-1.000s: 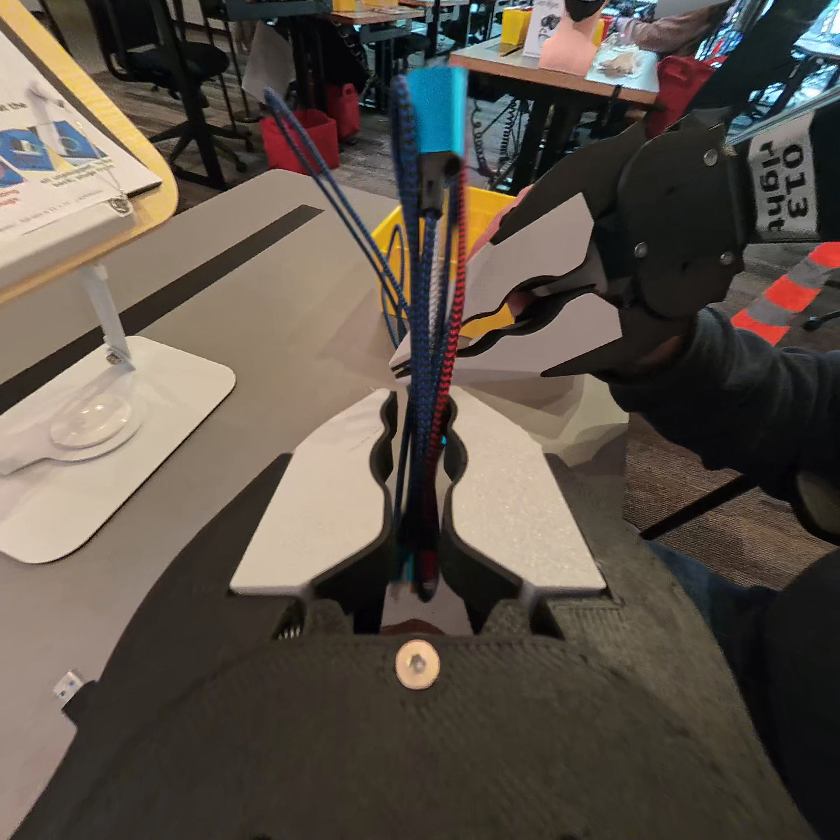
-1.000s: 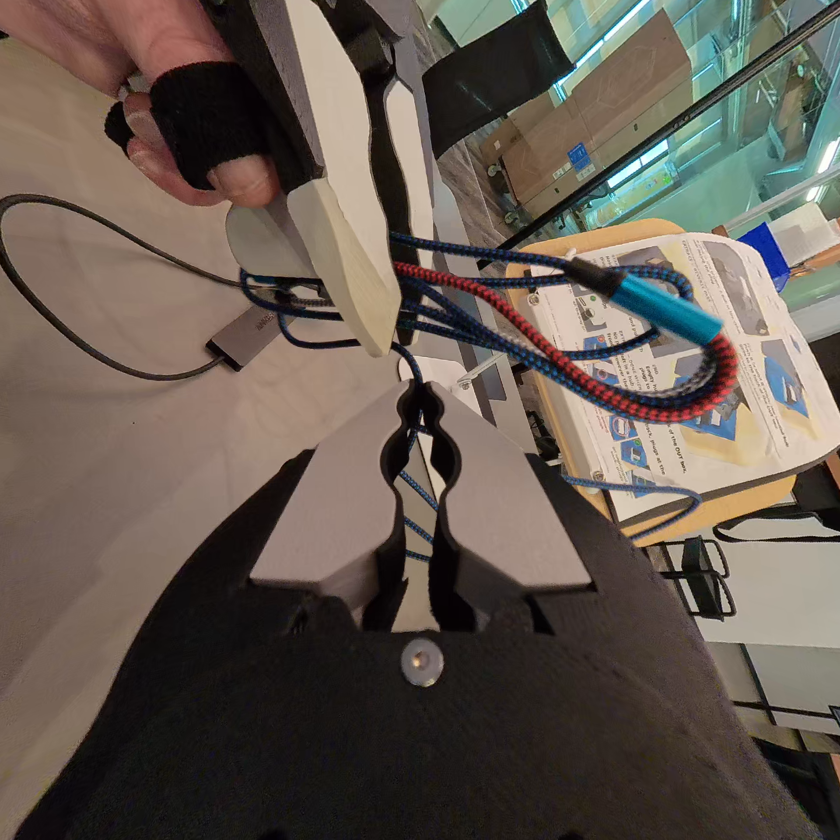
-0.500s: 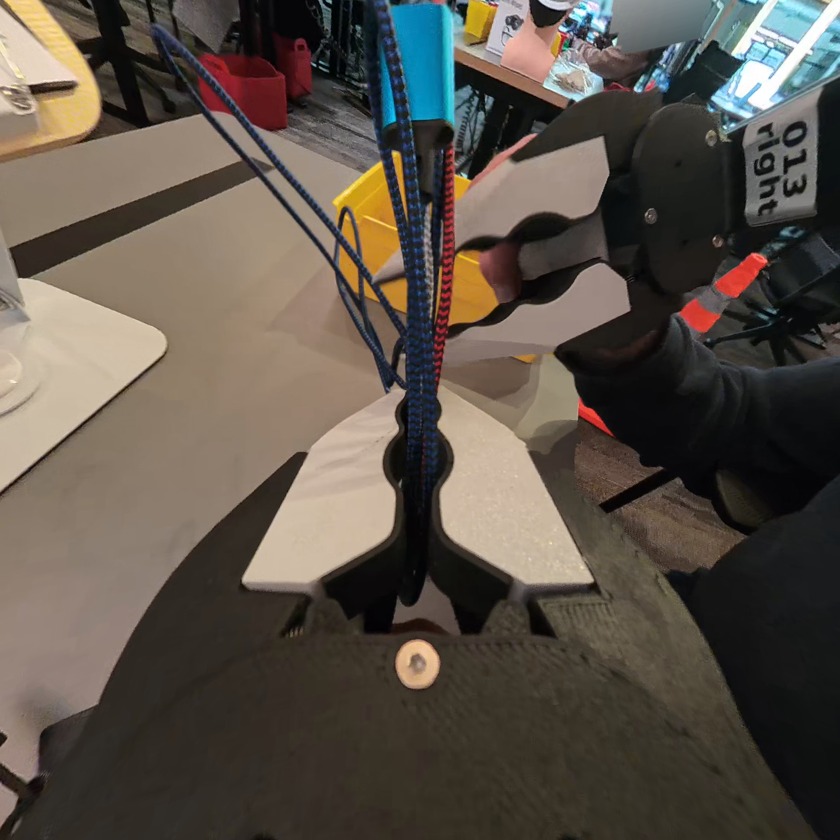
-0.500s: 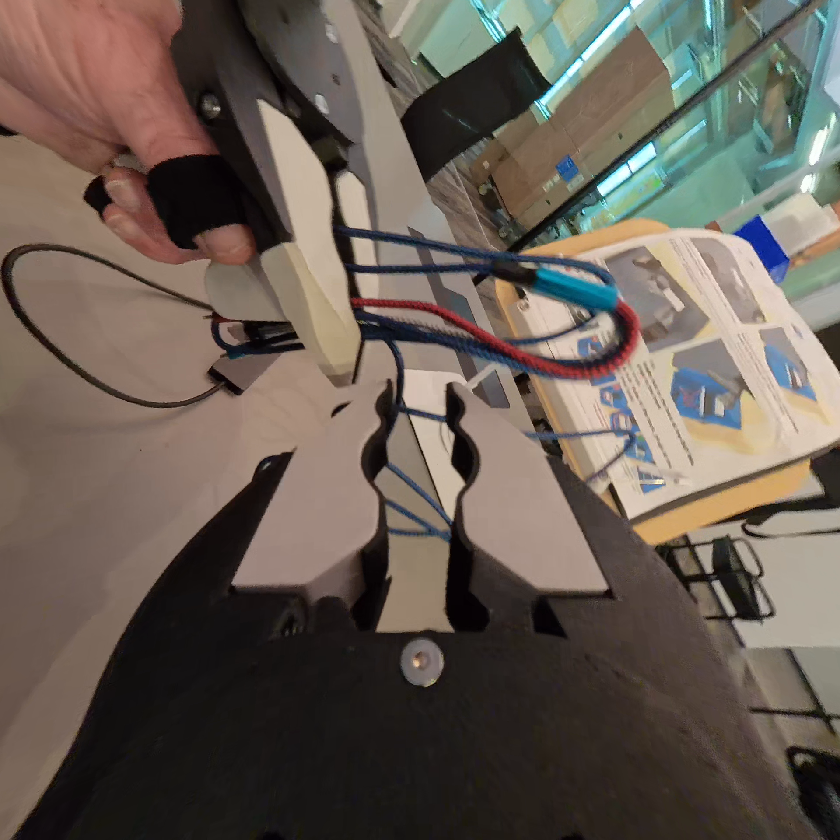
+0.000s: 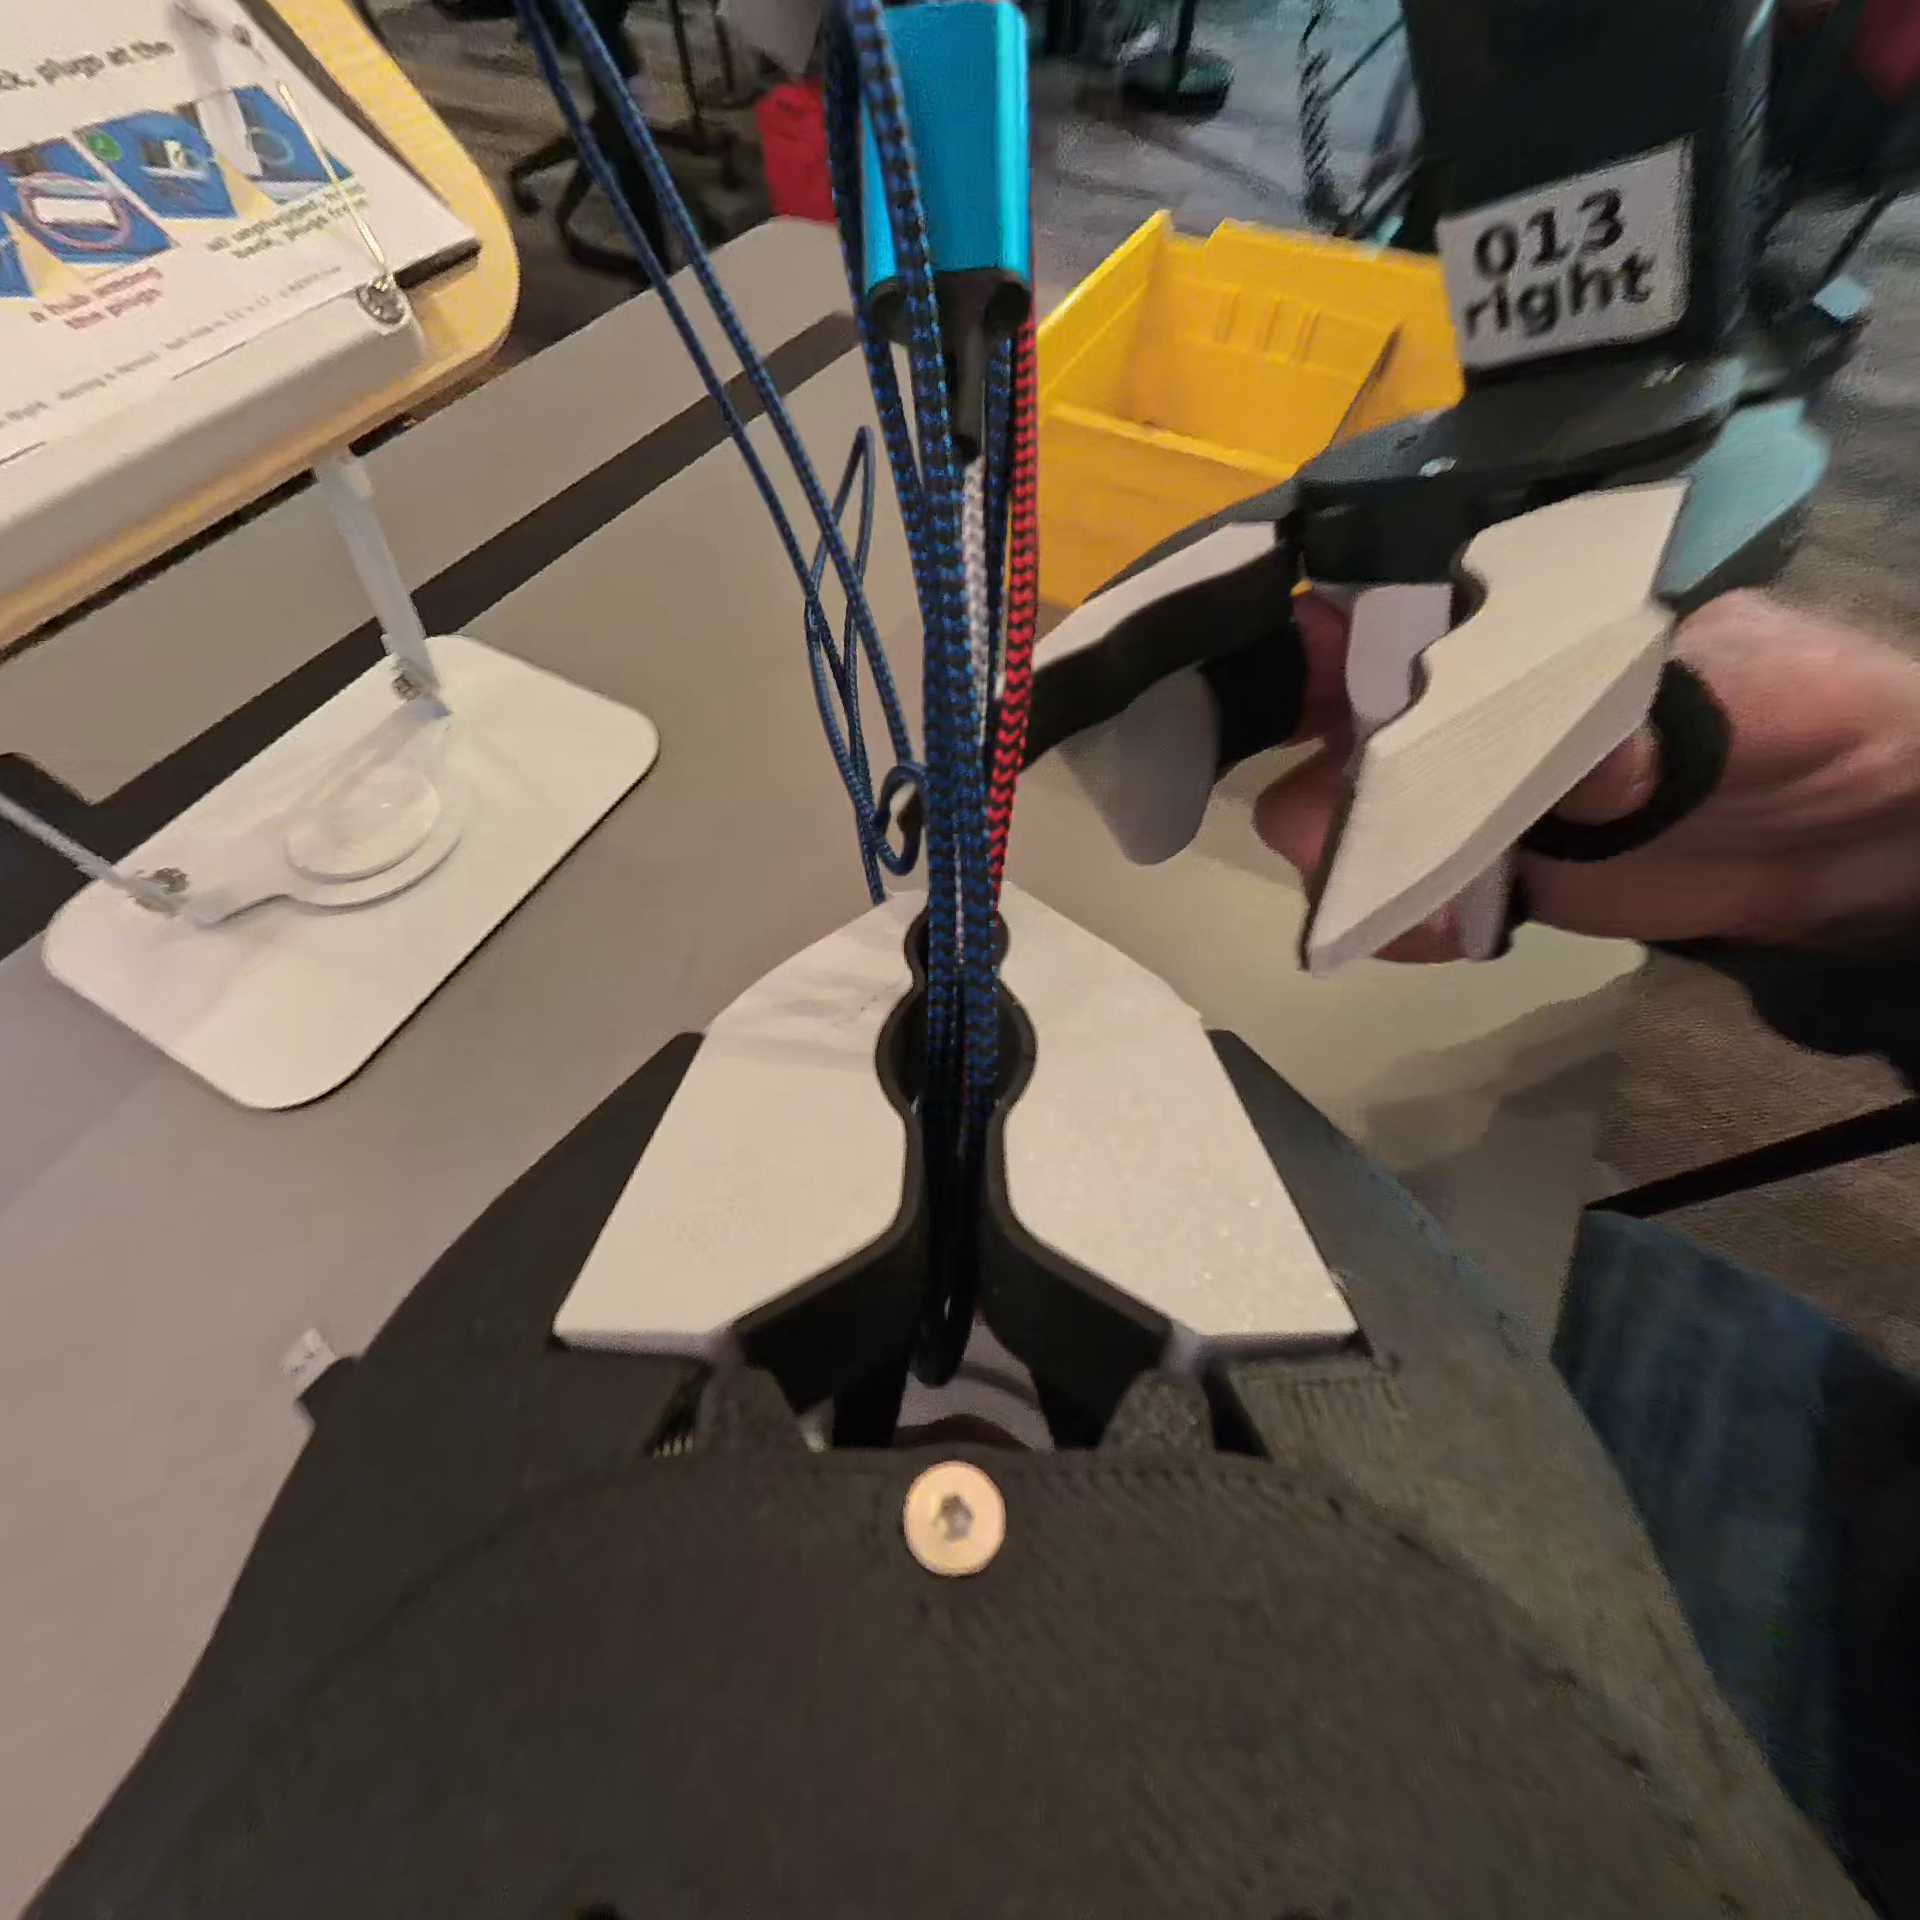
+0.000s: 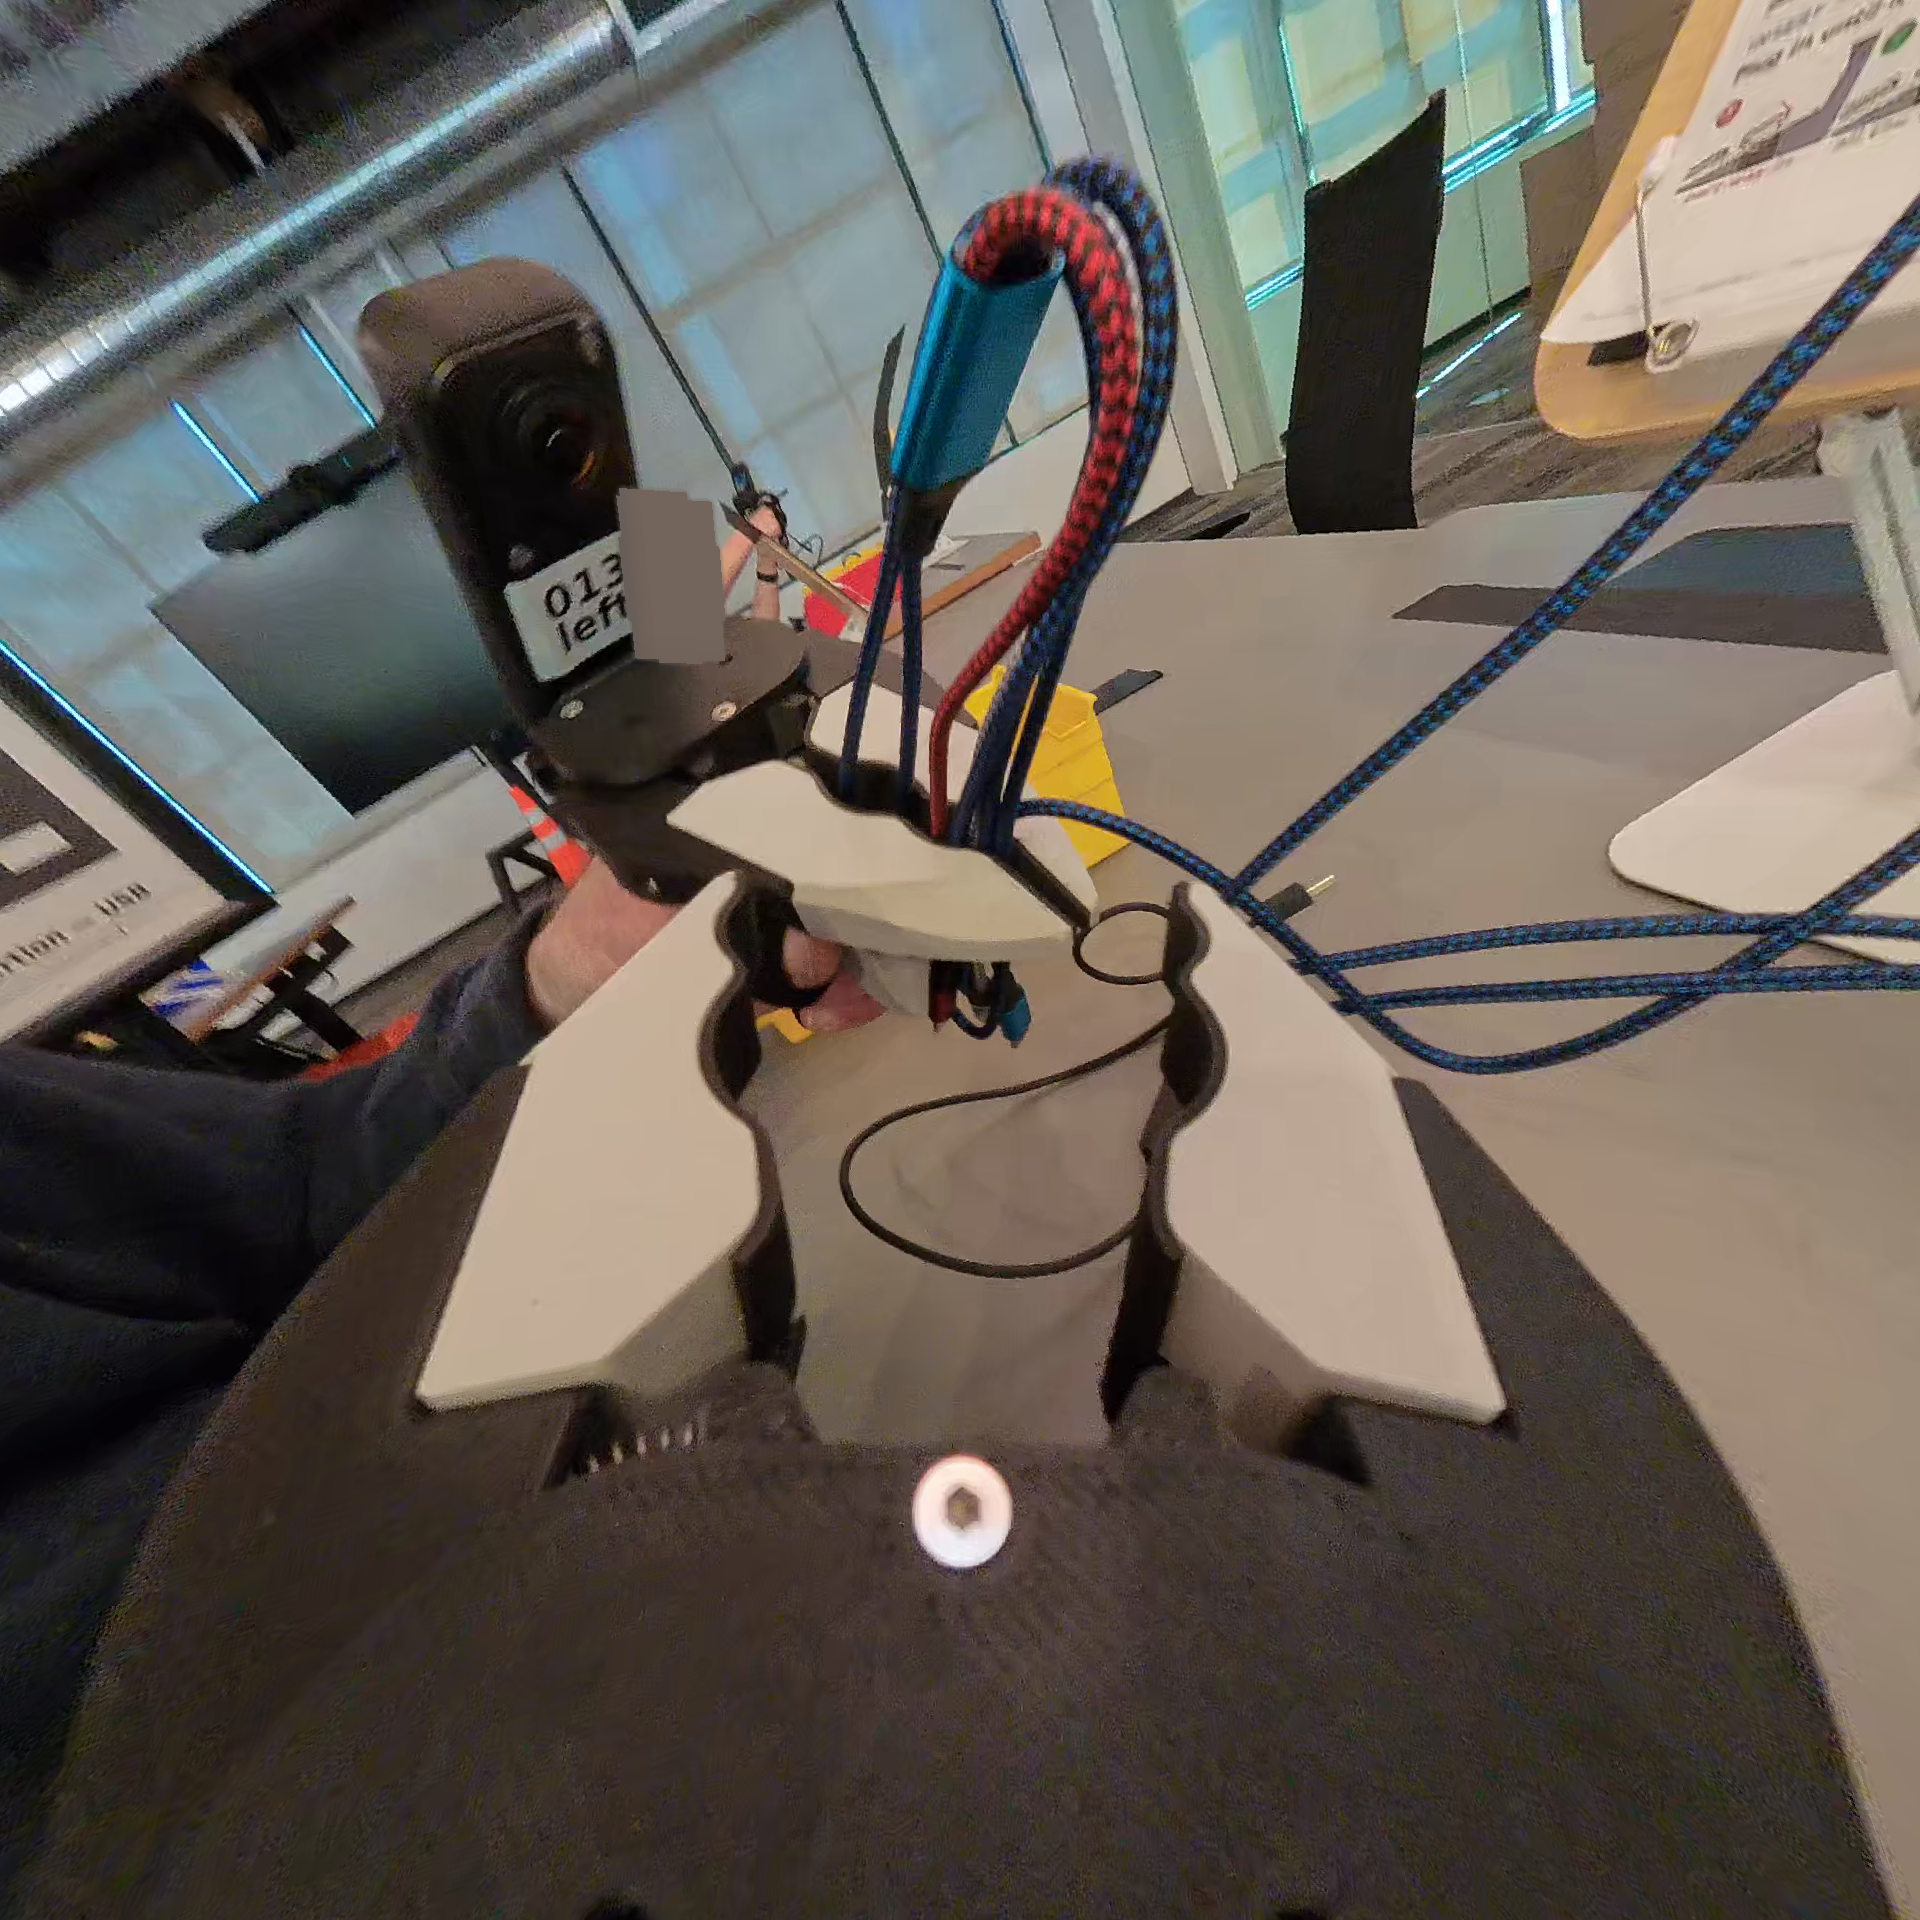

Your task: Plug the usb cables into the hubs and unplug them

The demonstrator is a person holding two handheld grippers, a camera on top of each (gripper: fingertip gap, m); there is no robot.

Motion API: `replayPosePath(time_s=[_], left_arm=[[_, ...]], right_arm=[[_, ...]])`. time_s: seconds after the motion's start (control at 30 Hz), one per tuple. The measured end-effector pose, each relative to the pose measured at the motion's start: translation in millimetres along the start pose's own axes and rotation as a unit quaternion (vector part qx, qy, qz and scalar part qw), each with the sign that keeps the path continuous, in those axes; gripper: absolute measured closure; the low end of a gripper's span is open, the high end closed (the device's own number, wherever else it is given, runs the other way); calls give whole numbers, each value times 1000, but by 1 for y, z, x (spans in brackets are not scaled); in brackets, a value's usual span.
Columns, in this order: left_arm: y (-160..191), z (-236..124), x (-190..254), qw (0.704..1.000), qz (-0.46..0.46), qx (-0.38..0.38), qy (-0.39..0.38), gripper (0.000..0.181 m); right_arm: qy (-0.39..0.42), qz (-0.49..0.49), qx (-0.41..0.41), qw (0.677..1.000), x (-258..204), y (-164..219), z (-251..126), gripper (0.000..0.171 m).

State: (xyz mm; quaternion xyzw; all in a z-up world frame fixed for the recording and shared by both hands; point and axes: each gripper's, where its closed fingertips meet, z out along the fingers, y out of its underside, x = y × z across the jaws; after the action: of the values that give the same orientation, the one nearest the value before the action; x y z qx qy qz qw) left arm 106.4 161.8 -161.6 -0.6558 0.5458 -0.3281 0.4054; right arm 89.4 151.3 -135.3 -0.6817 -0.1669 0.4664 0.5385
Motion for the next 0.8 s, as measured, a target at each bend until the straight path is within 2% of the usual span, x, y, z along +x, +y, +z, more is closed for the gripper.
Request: replayPosePath(time_s=[0.1, 0.2, 0.27, 0.4, 0.47, 0.6, 0.7, 0.8], left_arm=[[5, 5, 4, 1000, 17, -22, -15, 178], [12, 14, 5, 998, 28, -43, -40, 178], [15, 19, 3, 995, 47, -55, -72, 179], [17, 25, 2, 985, 81, -71, -135, 180], [14, 26, 2, 983, 83, -61, -154, 179], [12, 32, 9, 983, 97, -49, -151, 180], [11, 35, 19, 987, 104, -43, -117, 174], [7, 30, 34, 994, 96, -19, -40, 147]], right_arm=[[-34, 29, -3, 999, -8, 4, 9, 80], [-23, 46, 17, 999, -4, 1, 15, 74], [-26, 75, 57, 995, -1, -10, 12, 84], [-25, 84, 65, 994, 2, -13, 13, 102], [-31, 78, 85, 993, 2, -18, 9, 133], [-35, 58, 91, 994, 5, -16, 4, 169], [-43, 45, 83, 995, 6, -16, -2, 171], [-51, 25, 79, 995, 6, -21, -11, 171]])
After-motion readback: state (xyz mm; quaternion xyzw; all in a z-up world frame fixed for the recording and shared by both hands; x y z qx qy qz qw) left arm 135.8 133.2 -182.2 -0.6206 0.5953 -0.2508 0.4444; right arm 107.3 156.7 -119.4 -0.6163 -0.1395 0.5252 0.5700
